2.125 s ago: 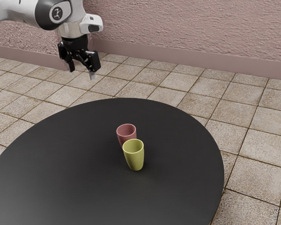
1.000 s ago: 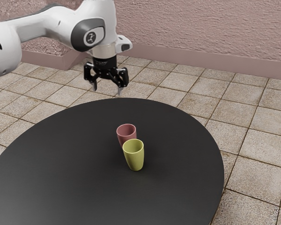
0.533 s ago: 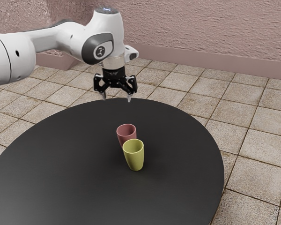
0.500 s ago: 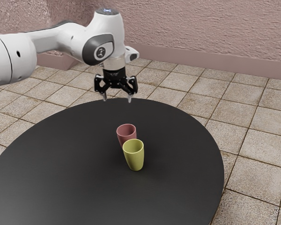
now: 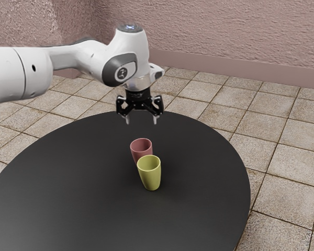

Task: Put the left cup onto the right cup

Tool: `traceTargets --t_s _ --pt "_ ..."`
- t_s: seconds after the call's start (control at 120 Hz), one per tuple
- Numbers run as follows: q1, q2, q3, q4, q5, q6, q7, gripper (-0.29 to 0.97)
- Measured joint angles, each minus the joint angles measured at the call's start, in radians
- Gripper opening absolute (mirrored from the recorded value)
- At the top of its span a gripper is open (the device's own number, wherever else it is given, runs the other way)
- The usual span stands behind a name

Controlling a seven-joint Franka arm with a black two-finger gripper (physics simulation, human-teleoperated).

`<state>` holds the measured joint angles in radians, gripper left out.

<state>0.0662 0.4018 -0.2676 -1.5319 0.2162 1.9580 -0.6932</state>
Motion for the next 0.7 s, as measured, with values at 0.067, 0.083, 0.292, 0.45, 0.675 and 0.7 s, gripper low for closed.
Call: traceTargets --t_s 0.067,0.083,0.292,0.45,0.675,0.7 --pt "-0.001 0.000 -0.002 -0.007 0.001 0.006 -0.008 0.68" --pt "-0.001 -0.001 -0.003 -0.010 0.002 0.007 -0.010 0.68" --pt "-0.003 -0.009 -0.004 -0.060 0.002 0.038 -0.029 0.68" --pt "-0.002 -0.011 -0.002 -0.092 0.002 0.080 -0.038 0.68" --pt "-0.003 -0.001 -0.004 -0.099 0.001 0.124 -0.048 0.68" --pt "-0.003 0.000 -0.004 -0.099 0.001 0.127 -0.049 0.68"
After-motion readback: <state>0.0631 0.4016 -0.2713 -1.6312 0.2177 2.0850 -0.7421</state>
